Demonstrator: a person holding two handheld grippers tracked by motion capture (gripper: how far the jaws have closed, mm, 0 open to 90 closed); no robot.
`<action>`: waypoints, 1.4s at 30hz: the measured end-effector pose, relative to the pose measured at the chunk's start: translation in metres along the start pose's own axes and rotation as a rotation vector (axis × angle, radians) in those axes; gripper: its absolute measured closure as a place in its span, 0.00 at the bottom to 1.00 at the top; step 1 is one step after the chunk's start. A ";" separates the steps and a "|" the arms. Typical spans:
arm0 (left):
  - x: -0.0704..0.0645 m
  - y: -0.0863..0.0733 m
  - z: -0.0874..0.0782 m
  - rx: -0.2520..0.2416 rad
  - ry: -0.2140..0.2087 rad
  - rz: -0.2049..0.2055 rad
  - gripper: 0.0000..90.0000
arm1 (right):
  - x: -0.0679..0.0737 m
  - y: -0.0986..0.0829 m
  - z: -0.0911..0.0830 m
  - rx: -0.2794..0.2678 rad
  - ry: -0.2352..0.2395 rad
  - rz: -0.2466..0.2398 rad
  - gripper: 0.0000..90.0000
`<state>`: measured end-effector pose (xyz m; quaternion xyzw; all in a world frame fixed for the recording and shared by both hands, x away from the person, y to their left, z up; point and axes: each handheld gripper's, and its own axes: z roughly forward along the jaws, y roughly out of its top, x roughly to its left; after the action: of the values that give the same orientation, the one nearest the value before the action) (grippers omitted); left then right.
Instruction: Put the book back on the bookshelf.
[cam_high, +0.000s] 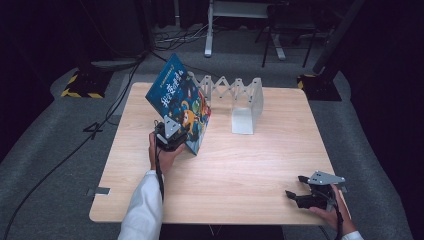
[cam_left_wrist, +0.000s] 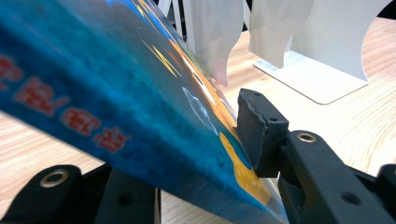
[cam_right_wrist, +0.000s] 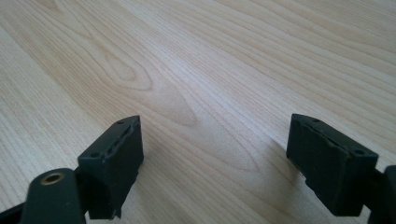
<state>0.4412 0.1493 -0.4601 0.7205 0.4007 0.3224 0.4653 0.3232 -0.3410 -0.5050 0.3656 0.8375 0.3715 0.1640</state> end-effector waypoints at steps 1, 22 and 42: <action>0.000 0.000 0.000 0.001 -0.003 -0.002 0.69 | 0.000 0.000 0.000 0.000 0.000 0.000 0.21; 0.003 0.003 -0.024 0.065 -0.057 0.092 0.61 | 0.001 -0.001 -0.001 0.004 -0.003 0.000 0.22; 0.006 0.008 -0.062 0.161 -0.155 0.170 0.37 | 0.001 -0.001 -0.001 0.004 -0.003 0.001 0.22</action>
<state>0.3942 0.1777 -0.4295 0.8096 0.3254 0.2708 0.4066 0.3217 -0.3414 -0.5047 0.3667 0.8380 0.3692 0.1643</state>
